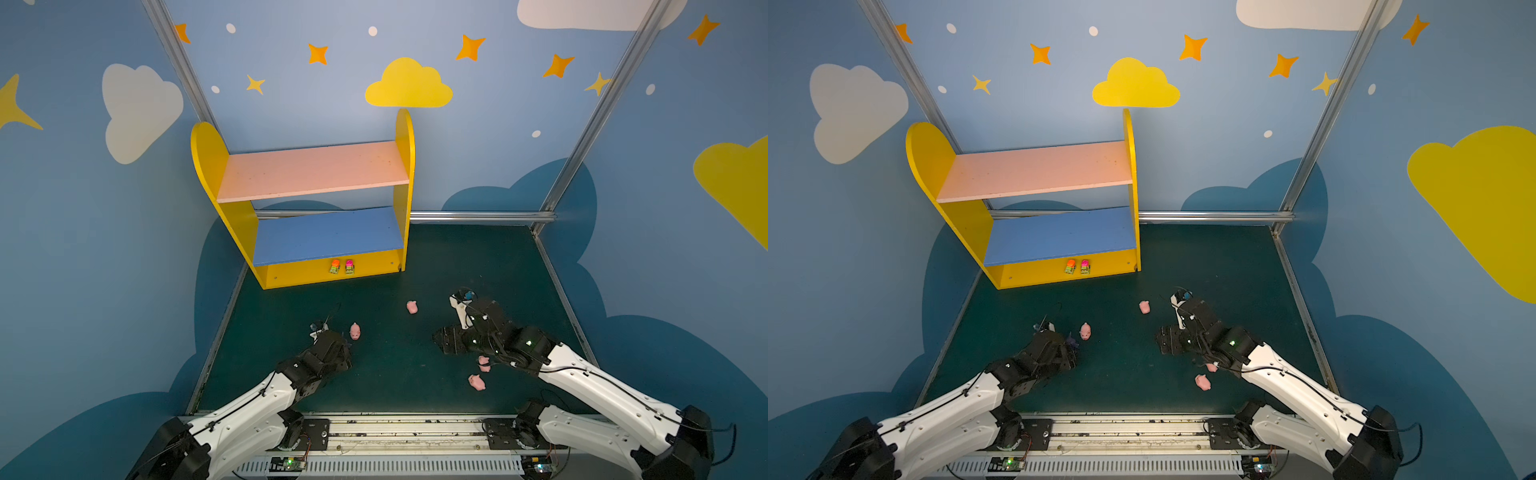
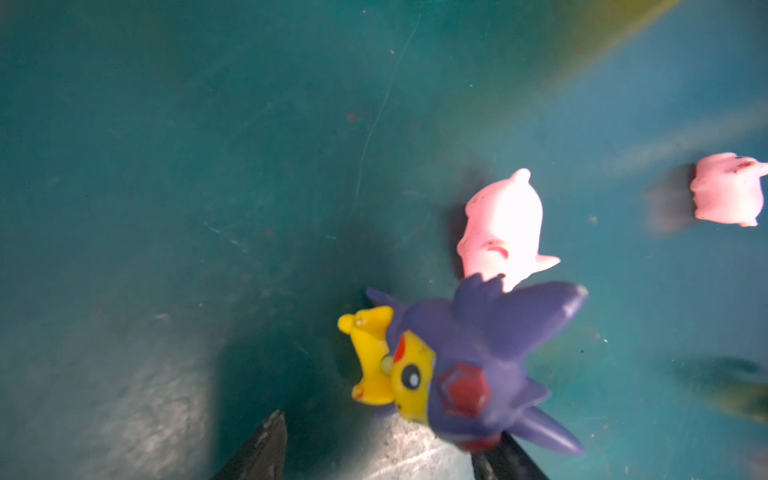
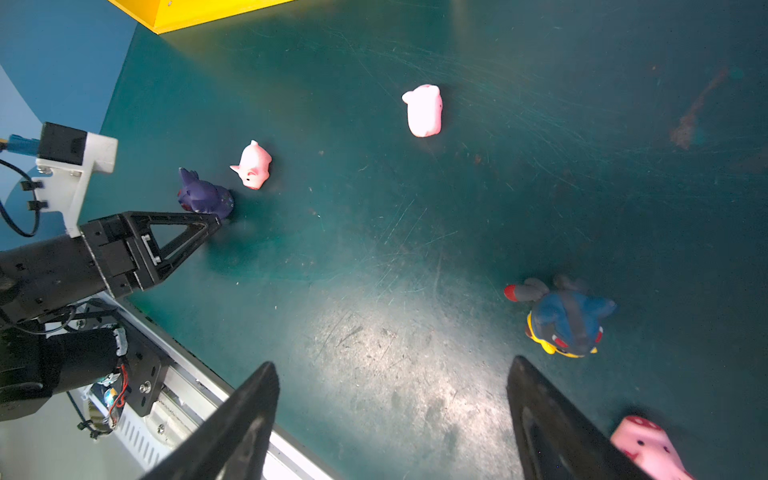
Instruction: Place and organize the plastic toys onto the shelf
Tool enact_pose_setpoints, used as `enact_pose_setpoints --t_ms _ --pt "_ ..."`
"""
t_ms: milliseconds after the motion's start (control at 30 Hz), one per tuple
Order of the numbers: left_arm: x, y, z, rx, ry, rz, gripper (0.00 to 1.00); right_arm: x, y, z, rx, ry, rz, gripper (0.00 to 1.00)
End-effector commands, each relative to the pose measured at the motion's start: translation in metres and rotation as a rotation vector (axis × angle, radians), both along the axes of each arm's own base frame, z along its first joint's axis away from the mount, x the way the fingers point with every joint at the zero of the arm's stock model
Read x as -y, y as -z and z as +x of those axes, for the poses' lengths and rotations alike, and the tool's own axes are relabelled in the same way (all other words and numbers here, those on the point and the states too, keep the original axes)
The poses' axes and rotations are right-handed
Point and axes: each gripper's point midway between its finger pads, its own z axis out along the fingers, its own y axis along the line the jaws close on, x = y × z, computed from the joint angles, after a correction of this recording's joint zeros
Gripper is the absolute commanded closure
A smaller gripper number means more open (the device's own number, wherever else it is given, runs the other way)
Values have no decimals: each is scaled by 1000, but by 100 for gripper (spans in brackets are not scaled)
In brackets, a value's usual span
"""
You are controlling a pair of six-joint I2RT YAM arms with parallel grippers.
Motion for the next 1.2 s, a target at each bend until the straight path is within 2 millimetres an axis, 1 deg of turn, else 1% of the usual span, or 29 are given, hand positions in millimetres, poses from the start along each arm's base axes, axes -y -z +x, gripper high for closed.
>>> enact_pose_setpoints --t_ms 0,267,500,733,933,1167 --pt "10 -7 5 10 34 -19 33 3 -3 -2 3 -2 1 15" --pt "21 -5 10 -2 78 0 36 9 -3 -6 5 7 0 15" --pt "32 -6 12 -2 102 -1 38 12 -6 -7 14 10 1 15" --pt "37 -7 12 5 115 0 38 12 -9 -8 17 10 9 15" --pt "47 -10 14 8 136 -4 38 16 -11 -11 20 17 9 15" --pt "54 -7 12 -12 156 20 38 19 -13 -12 26 22 12 15"
